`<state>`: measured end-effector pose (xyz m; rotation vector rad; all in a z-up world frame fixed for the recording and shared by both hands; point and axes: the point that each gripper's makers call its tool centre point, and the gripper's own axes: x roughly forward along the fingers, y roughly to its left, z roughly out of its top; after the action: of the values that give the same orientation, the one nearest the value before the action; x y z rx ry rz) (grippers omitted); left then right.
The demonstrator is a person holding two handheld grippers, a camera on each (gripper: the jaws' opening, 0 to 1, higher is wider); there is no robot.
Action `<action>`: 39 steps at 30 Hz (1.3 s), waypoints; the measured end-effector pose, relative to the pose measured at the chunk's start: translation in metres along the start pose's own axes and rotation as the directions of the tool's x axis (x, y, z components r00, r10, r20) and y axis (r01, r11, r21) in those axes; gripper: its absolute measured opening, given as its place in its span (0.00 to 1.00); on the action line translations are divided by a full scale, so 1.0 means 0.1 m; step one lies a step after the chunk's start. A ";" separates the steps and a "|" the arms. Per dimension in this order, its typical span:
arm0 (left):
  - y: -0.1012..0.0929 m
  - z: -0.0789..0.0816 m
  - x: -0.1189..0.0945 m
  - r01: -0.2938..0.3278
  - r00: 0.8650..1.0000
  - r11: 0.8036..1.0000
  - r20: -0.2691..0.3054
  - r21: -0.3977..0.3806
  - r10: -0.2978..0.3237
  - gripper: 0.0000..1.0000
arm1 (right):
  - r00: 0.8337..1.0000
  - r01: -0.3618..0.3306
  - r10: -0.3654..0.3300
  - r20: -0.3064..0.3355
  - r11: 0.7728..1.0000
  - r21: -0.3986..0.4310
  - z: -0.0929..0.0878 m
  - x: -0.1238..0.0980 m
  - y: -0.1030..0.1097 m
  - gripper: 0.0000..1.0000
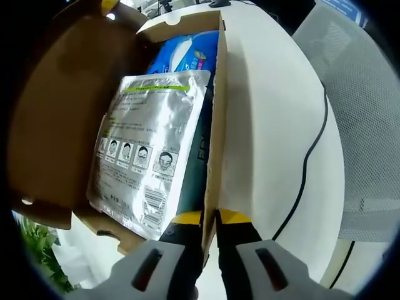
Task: Operate the shoe box by opening the lid, removing the specified soft item, and placing it in the target area until the item is outside and the box remains undamaged.
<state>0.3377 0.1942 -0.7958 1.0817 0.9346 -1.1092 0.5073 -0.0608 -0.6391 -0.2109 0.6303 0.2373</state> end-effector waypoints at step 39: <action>0.02 0.02 0.00 -0.024 0.999 1.000 0.033 0.019 0.023 0.06 | 0.999 0.031 -0.015 -0.048 0.937 0.347 -0.14 0.44 -0.09 0.00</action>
<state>0.3393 0.1919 -0.7950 1.0845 0.8854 -1.1151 0.5366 -0.0666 -0.6759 0.1185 0.7025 0.0951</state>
